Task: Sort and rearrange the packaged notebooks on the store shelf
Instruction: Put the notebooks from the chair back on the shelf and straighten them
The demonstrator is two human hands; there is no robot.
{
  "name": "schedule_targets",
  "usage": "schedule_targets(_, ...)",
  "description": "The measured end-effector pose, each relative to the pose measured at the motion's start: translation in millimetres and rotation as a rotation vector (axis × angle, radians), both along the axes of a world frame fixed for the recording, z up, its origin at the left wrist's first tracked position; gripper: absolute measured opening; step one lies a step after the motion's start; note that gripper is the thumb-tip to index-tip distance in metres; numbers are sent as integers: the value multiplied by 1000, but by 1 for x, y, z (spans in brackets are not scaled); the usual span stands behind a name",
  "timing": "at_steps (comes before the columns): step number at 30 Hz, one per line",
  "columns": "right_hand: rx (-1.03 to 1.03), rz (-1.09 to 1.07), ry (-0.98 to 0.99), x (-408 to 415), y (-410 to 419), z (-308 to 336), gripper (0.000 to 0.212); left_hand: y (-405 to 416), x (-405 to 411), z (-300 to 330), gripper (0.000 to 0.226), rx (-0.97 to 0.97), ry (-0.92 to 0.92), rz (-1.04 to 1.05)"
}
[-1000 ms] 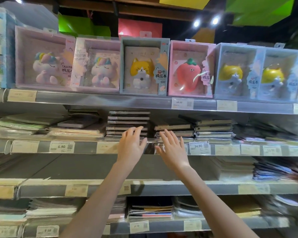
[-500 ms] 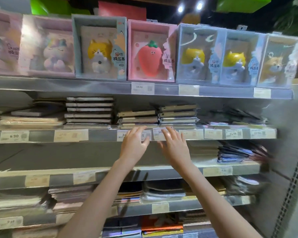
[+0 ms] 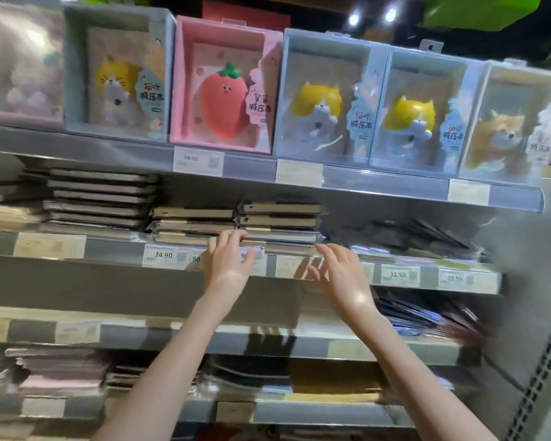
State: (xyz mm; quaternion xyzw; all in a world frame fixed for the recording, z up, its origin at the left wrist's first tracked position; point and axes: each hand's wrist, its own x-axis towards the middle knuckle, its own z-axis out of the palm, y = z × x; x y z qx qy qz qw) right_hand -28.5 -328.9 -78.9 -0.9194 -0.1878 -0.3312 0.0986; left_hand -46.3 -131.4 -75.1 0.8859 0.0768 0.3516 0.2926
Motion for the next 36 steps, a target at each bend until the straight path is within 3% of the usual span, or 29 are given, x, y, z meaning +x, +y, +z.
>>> schedule_targets(5, 12, 18, -15, 15, -2, -4, 48, -4, 0, -7, 39, 161, -39, 111)
schedule_targets(15, 55, 90, -208, 39, 2, -13, 41, 8, 8, -27, 28, 244, -230, 138)
schedule_targets(27, 13, 47, -363, 56, 7, -20, 42, 22, 16, -25, 30, 192, -335, -27)
schedule_targets(36, 133, 150, -379, 65, -4, -20, 44, 15, 24, -29, 41, 181, -393, -89)
